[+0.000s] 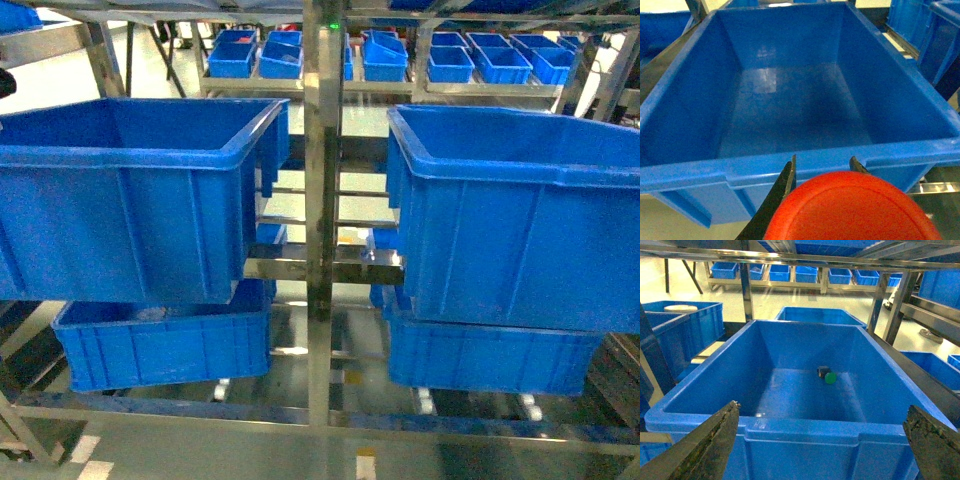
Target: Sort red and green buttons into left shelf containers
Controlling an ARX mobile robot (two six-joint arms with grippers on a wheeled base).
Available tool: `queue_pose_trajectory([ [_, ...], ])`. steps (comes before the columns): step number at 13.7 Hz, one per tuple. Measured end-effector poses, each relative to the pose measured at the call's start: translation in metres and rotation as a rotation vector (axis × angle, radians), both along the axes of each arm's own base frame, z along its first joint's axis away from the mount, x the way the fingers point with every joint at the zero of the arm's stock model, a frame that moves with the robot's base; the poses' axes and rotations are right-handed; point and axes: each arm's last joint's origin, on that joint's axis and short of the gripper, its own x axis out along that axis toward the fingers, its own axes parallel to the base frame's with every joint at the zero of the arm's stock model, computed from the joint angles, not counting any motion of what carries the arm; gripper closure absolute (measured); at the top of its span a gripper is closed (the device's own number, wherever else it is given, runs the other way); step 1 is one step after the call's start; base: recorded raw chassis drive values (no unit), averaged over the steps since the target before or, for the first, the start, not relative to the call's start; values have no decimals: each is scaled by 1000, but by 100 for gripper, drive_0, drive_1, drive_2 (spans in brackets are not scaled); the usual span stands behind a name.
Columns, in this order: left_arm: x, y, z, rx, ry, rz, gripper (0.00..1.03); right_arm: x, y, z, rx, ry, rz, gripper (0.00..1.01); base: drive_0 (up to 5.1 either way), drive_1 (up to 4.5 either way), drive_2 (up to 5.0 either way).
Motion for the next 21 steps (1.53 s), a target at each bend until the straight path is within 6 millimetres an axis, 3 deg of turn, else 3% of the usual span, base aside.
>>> queue_pose_trajectory([
  [3, 13, 8, 26, -5, -87, 6, 77, 0, 0, 0, 0, 0, 0, 3, 0, 0, 0],
  [13, 9, 14, 30, -20, -90, 23, 77, 0, 0, 0, 0, 0, 0, 3, 0, 0, 0],
  [15, 35, 12, 33, -13, -115, 17, 77, 0, 0, 0, 0, -3, 0, 3, 0, 0, 0],
  [17, 46, 5, 17, -18, -62, 0, 77, 0, 0, 0, 0, 2, 0, 3, 0, 0, 0],
  [21, 77, 10, -5, 18, -30, 55, 77, 0, 0, 1, 0, -4, 0, 3, 0, 0, 0],
])
